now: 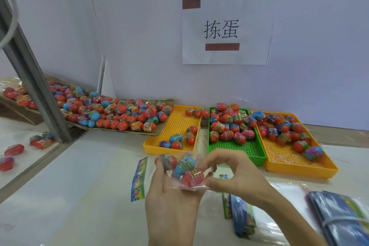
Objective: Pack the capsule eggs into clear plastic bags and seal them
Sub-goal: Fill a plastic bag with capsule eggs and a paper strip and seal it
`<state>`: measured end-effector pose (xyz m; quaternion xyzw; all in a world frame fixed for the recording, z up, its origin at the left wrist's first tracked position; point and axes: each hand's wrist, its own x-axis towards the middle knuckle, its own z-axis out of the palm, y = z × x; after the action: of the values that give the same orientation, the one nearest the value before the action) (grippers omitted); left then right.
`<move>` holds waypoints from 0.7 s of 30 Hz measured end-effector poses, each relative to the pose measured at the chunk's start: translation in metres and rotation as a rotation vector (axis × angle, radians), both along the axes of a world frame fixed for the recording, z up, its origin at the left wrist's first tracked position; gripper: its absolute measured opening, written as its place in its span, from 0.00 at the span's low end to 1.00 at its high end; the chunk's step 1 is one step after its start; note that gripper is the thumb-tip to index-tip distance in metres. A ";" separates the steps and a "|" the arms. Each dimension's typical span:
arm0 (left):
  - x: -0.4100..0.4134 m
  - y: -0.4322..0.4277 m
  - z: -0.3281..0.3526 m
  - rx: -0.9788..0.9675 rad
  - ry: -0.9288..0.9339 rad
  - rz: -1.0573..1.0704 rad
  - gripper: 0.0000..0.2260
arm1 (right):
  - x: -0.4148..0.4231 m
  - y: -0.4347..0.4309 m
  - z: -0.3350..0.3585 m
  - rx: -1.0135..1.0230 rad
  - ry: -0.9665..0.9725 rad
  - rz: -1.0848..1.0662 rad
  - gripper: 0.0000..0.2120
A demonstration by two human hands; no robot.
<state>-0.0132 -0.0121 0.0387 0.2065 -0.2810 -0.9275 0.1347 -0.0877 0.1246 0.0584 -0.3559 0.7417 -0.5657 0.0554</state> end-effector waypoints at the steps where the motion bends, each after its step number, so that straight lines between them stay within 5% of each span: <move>1: -0.001 -0.001 0.005 0.008 -0.002 -0.010 0.37 | 0.001 0.000 0.000 -0.004 0.013 0.008 0.09; 3: -0.003 0.001 0.011 -0.045 0.048 -0.010 0.39 | 0.001 0.000 0.000 -0.008 0.031 0.012 0.09; 5: -0.002 -0.003 0.016 0.038 0.045 -0.139 0.28 | 0.001 -0.001 -0.001 -0.009 0.044 0.006 0.09; 13: 0.021 -0.008 0.021 0.086 0.187 -0.228 0.23 | 0.014 -0.012 -0.006 -0.105 0.183 -0.056 0.09; 21: 0.027 -0.012 0.023 0.000 0.215 -0.274 0.24 | 0.014 -0.011 0.000 -0.192 0.215 -0.035 0.08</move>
<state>0.0139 -0.0241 0.0617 0.0659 -0.2902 -0.9540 0.0363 -0.0739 0.1133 0.0580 -0.4051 0.6919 -0.5937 -0.0687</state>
